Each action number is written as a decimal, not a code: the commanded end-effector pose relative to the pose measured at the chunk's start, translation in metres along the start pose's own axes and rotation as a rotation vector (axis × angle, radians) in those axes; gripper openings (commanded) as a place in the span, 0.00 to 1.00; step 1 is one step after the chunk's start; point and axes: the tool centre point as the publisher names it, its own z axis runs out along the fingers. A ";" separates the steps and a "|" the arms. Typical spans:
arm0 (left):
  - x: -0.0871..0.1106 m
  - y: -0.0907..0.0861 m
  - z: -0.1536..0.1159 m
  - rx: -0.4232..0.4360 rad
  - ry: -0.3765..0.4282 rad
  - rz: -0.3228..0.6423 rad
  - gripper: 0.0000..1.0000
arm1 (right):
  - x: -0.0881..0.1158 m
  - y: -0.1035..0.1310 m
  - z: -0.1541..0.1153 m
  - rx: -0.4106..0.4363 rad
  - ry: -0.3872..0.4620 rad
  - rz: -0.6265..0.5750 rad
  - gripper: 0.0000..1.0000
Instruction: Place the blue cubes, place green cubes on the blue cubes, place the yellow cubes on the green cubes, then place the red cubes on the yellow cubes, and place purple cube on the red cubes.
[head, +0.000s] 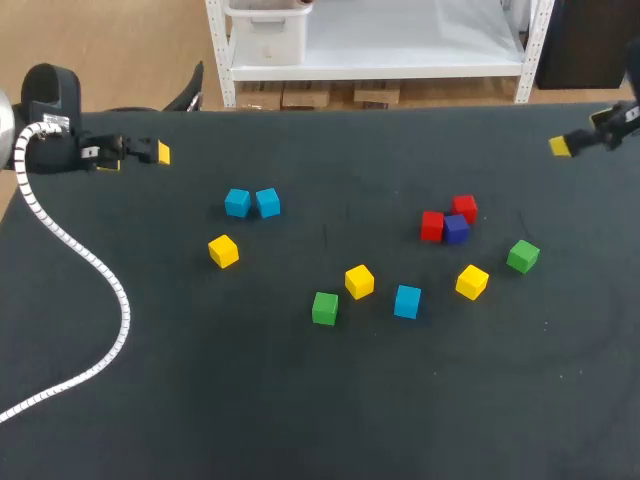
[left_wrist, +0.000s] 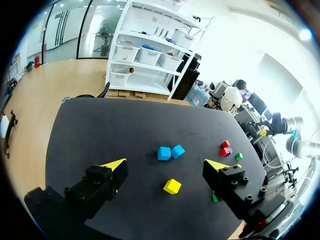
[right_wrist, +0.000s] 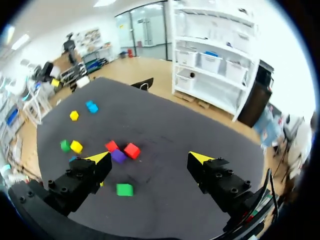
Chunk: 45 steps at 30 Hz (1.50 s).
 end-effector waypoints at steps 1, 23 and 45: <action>0.000 0.000 0.000 -0.001 0.000 0.000 1.00 | 0.001 -0.012 -0.011 -0.777 0.087 -0.695 1.00; 0.000 0.000 0.000 -0.001 0.000 0.000 1.00 | -0.002 -0.023 0.027 -0.942 0.162 -1.014 1.00; 0.000 0.000 0.000 -0.001 0.000 0.000 1.00 | 0.013 -0.050 0.019 -1.167 0.206 -0.993 1.00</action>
